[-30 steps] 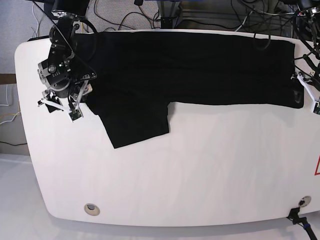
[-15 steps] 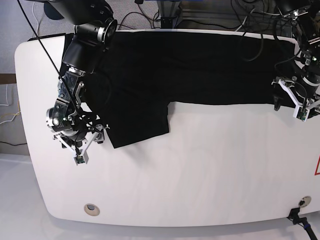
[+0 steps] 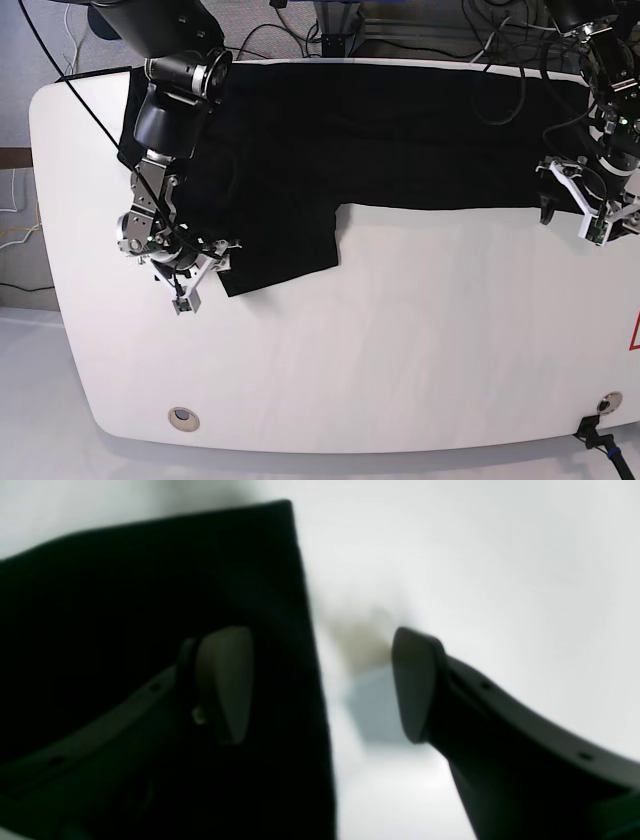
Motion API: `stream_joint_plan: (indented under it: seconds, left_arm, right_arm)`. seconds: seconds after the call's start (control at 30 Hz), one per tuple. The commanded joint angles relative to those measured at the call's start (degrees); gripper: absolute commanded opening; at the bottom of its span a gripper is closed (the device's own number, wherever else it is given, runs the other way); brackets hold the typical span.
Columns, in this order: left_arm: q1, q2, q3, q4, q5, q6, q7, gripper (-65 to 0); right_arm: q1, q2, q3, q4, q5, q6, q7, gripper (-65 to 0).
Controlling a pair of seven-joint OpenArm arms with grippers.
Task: Fold the T-shirt properly
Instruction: 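Lay the hem edge over the folded shirt and release both grippers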
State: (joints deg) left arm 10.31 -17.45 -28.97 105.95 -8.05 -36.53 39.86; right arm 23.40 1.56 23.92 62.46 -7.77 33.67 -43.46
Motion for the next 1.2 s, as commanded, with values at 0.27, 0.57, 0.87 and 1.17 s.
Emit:
stream_joint_plan:
  seconds: [0.27,0.57,0.87,1.17]
  left_arm:
    - [-0.59,-0.96,-0.26,0.82,-0.61,0.27,-1.13,-9.5]
    - [-0.59,-1.05,-0.26,0.73,-0.61,0.27,-1.13,-9.5]
    - [-0.68,-1.05,0.88,0.64,-0.61,0.27,-1.13,-9.5]
    - [-0.68,-0.96,1.41,0.38,-0.52,0.27,-1.13,-9.5]
  right_arm:
    - [-0.06,-4.60,-0.58,1.24,0.43,0.48,0.96,-23.1]
    - [-0.15,-5.12,-0.67,1.24,0.43,0.48,0.96,-63.4]
    - [-1.55,-7.50,-0.67,15.74,0.43,6.33,-12.93,-65.0]
    - [-13.33,-9.34,-9.90,45.54,0.52,6.33,-33.15,-65.0]
